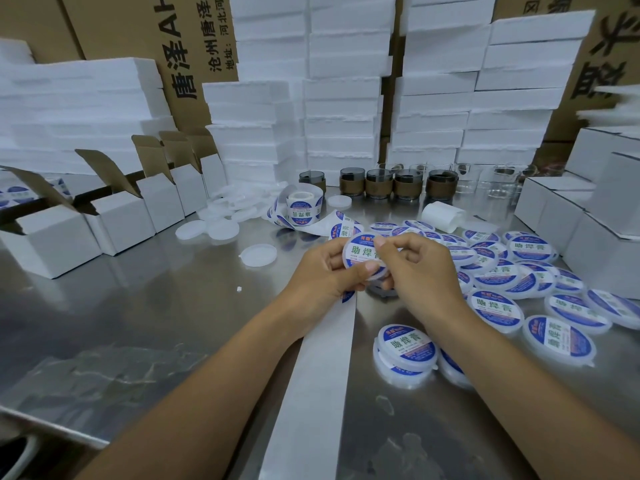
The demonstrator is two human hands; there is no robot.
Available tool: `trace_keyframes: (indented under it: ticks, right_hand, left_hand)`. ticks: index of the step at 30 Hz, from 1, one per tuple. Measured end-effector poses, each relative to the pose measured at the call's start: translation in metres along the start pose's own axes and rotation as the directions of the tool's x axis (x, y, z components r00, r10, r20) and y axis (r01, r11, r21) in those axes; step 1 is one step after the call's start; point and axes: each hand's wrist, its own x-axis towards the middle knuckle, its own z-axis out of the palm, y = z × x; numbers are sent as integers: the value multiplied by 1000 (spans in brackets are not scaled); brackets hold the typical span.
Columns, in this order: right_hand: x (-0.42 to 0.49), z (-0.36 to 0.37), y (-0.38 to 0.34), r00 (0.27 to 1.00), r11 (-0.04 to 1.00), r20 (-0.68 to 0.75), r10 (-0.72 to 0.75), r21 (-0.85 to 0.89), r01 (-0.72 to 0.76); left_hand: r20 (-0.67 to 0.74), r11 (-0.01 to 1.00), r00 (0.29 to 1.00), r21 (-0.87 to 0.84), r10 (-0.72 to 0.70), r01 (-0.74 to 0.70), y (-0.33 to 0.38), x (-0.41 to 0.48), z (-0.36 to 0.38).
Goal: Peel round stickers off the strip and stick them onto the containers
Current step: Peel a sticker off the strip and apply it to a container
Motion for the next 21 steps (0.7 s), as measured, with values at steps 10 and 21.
trace_keyframes:
  ticks: [10,21]
  right_hand:
    - [-2,2,-1,991,991,29,-129,-18,129]
    - [-2,2,0,978,980,75,-196,-31,199]
  left_hand:
    - [-179,990,984,-143,-23,-3,5,4,-5]
    - [-244,990,969,-139,-46,12,7,3,-2]
